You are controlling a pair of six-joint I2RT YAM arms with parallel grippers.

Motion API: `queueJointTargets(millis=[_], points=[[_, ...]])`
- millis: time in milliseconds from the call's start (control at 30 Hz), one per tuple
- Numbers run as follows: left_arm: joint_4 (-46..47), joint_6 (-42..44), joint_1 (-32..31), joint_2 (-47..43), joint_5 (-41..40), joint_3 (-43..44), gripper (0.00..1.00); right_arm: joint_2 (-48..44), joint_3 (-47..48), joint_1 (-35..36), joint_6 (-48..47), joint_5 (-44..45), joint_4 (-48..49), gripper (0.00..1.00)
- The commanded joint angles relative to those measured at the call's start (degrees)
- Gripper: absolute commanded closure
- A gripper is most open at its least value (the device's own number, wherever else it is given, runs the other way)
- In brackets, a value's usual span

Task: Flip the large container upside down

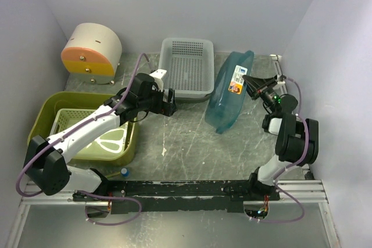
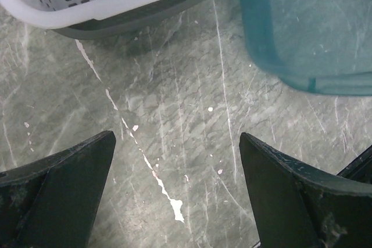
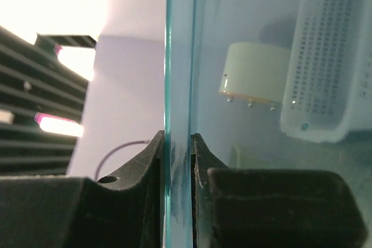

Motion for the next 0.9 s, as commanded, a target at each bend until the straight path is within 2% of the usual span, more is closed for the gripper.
queueJointTargets(millis=[0,133,233,367,467,567,667,733,867], points=[[1.43,0.01,-0.03,0.75,1.95,2.28,0.00,2.44,-4.38,-2.26,11.61,-1.82,22.27,1.00],[1.45,0.10,0.03,1.15,2.35,2.61,0.00,2.86,-7.68,-6.19,11.10,-5.54,20.57,1.00],[1.17,0.19,-0.04,1.89,2.85,3.47,0.00,1.89,-10.36,-10.77,7.31,-9.17,12.64,0.98],[1.34,0.19,-0.09,2.47,3.32,3.87,0.01,-2.48,-13.52,-17.14,-5.17,-10.85,-6.12,0.75],[0.95,0.26,-0.10,2.92,3.84,4.46,0.00,-8.08,-11.32,-18.70,-21.23,-8.75,-31.77,0.59],[0.76,0.31,-0.09,2.84,4.17,4.72,0.00,-13.28,-2.64,-20.29,-42.43,-1.86,-65.19,0.43],[1.21,0.13,-0.10,2.28,4.72,3.93,0.00,-17.03,8.39,-20.83,-56.25,12.21,-88.83,0.19],[1.86,-0.06,-0.06,2.16,5.38,3.22,0.00,-18.70,13.48,-20.82,-61.45,20.80,-96.83,0.06],[2.91,-0.07,-0.06,3.04,7.26,2.77,0.00,-18.42,19.44,-19.24,-66.02,32.08,-105.48,0.00]])
